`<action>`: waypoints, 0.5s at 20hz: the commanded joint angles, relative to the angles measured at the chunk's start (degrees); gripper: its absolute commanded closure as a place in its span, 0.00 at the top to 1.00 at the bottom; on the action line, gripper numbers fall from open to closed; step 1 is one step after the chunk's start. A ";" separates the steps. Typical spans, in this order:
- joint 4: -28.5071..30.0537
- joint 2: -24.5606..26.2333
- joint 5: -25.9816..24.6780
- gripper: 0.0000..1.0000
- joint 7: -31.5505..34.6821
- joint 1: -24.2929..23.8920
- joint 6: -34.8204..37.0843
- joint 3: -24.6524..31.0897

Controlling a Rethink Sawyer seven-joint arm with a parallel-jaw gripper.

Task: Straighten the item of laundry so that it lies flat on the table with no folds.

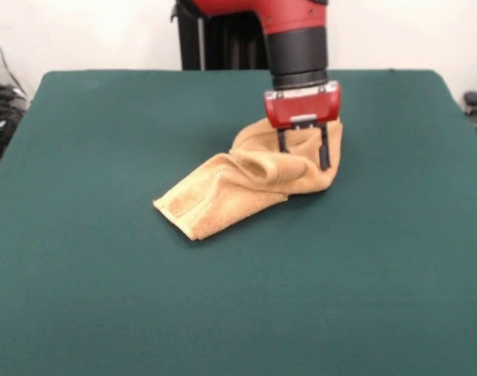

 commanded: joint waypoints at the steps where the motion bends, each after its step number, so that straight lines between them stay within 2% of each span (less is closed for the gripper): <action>1: -3.23 5.82 -0.82 1.00 13.08 -1.48 4.45 11.52; 6: -2.15 5.54 -1.51 1.00 10.45 -3.69 8.89 12.75; 10: 0.10 2.43 0.88 1.00 12.18 -1.63 6.12 8.70</action>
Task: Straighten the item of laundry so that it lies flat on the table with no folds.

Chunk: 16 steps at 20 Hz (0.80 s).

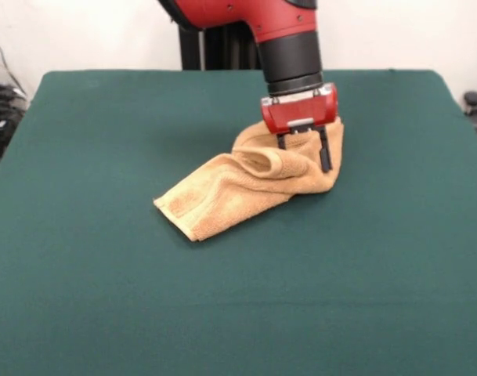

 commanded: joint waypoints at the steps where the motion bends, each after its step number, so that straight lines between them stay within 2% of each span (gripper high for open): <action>1: 0.18 0.88 2.76 1.00 12.57 2.98 4.65 4.30; 8: 3.53 1.14 4.63 1.00 17.70 5.03 -5.79 1.90; 11: 4.12 1.57 5.34 1.00 18.48 5.55 -7.73 2.27; 13: 3.95 2.36 4.98 1.00 18.72 5.18 -9.08 3.24; 16: 1.89 4.92 1.23 1.00 18.22 2.67 -9.84 6.35</action>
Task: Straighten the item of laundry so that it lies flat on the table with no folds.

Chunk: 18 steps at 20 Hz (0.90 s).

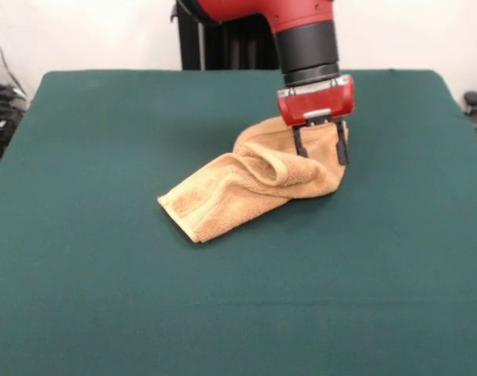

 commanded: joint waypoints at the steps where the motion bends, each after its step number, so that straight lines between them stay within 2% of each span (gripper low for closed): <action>1: -1.26 5.86 -0.66 1.00 17.42 -0.14 -3.05 7.01; 4: -4.47 8.84 -4.75 1.00 17.02 -0.48 -5.68 8.80; 6: -5.71 9.78 -5.37 1.00 17.24 0.15 -7.47 9.15; 12: -5.31 9.71 -2.93 1.00 17.50 2.21 -9.89 9.18; 18: -5.94 10.47 -5.52 1.00 17.36 -0.73 -8.09 11.83</action>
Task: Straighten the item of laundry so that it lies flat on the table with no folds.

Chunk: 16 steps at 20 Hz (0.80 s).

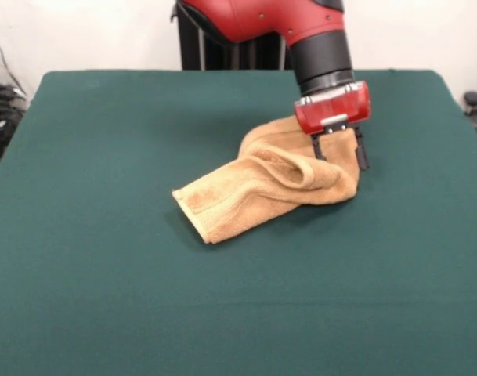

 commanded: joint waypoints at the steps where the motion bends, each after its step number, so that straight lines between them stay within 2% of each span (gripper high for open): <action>1: -5.18 3.20 -1.38 1.00 15.99 0.52 2.92 9.20; 16: -3.79 3.16 -1.77 1.00 15.44 -1.25 3.24 11.46</action>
